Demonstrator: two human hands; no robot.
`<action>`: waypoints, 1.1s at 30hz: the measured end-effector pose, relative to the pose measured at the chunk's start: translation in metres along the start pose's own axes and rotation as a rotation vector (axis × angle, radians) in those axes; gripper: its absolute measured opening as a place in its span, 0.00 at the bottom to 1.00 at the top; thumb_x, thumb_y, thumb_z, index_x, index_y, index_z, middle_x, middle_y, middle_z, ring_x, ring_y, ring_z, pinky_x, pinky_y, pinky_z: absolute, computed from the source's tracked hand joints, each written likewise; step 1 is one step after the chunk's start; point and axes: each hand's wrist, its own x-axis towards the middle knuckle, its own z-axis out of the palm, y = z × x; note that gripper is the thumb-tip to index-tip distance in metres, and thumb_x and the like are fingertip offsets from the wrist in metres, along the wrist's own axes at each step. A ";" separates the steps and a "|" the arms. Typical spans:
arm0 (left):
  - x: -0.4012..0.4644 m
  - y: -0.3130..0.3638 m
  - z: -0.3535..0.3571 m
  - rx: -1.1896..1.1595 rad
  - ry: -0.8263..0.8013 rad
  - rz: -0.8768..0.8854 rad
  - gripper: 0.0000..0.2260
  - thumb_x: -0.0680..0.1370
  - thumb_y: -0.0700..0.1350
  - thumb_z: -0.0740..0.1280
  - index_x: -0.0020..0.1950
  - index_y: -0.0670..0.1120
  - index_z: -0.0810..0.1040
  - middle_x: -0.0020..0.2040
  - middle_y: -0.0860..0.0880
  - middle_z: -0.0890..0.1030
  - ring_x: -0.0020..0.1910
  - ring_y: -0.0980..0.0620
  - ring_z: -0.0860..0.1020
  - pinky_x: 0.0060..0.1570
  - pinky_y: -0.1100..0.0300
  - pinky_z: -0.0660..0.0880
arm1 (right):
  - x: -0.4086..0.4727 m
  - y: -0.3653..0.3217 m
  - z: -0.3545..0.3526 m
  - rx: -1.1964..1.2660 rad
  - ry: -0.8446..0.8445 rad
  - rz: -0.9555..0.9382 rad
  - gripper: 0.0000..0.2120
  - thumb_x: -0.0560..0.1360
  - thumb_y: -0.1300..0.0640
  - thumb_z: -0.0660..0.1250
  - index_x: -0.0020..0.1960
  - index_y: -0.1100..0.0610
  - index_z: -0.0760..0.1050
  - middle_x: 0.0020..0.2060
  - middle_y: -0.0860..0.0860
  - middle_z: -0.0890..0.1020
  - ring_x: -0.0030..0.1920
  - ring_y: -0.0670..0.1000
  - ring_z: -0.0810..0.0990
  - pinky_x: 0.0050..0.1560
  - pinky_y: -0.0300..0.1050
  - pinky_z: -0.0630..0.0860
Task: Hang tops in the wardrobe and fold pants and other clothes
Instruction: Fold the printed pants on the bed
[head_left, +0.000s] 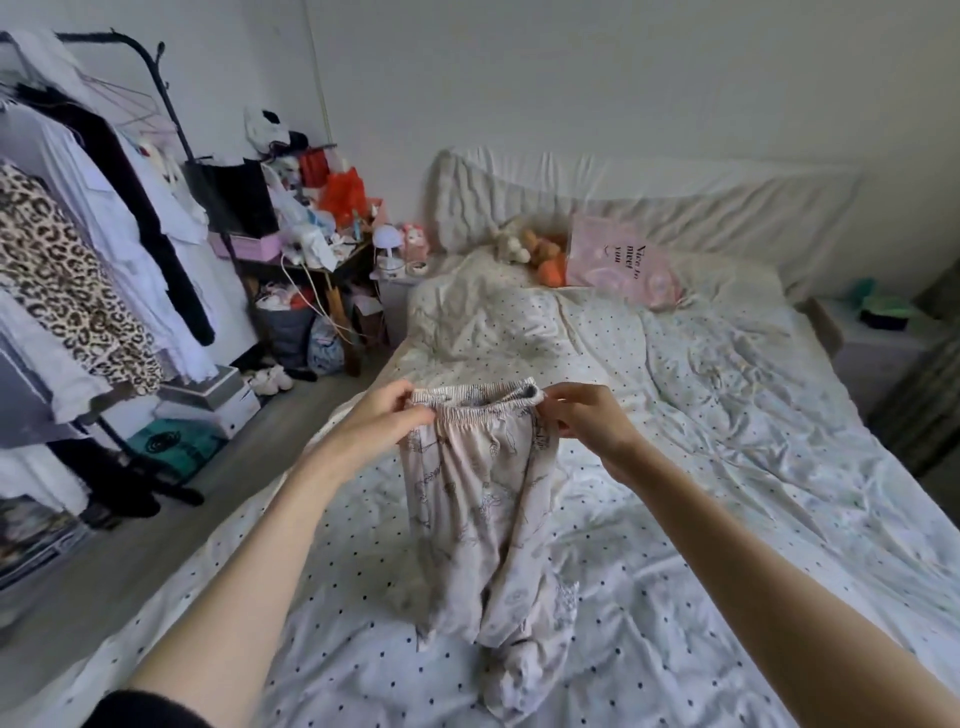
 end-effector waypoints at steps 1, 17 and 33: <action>0.002 0.000 0.000 0.031 -0.039 -0.016 0.07 0.75 0.44 0.67 0.52 0.52 0.73 0.53 0.50 0.77 0.48 0.56 0.74 0.46 0.60 0.69 | 0.002 0.001 0.002 -0.016 -0.003 -0.008 0.09 0.74 0.68 0.64 0.40 0.57 0.80 0.37 0.54 0.80 0.38 0.49 0.76 0.44 0.44 0.77; 0.028 0.016 0.009 0.251 -0.351 0.121 0.33 0.64 0.58 0.74 0.68 0.57 0.71 0.62 0.56 0.74 0.65 0.56 0.70 0.65 0.59 0.64 | 0.012 -0.006 0.016 -0.111 -0.285 -0.143 0.05 0.75 0.64 0.67 0.44 0.63 0.82 0.35 0.50 0.81 0.36 0.42 0.77 0.41 0.32 0.73; 0.015 0.061 -0.065 0.332 0.289 0.338 0.15 0.69 0.53 0.74 0.53 0.50 0.81 0.45 0.57 0.78 0.48 0.55 0.74 0.51 0.58 0.70 | 0.005 0.039 0.061 -0.352 -0.103 -0.176 0.07 0.76 0.60 0.65 0.38 0.56 0.76 0.35 0.49 0.78 0.37 0.48 0.73 0.41 0.44 0.69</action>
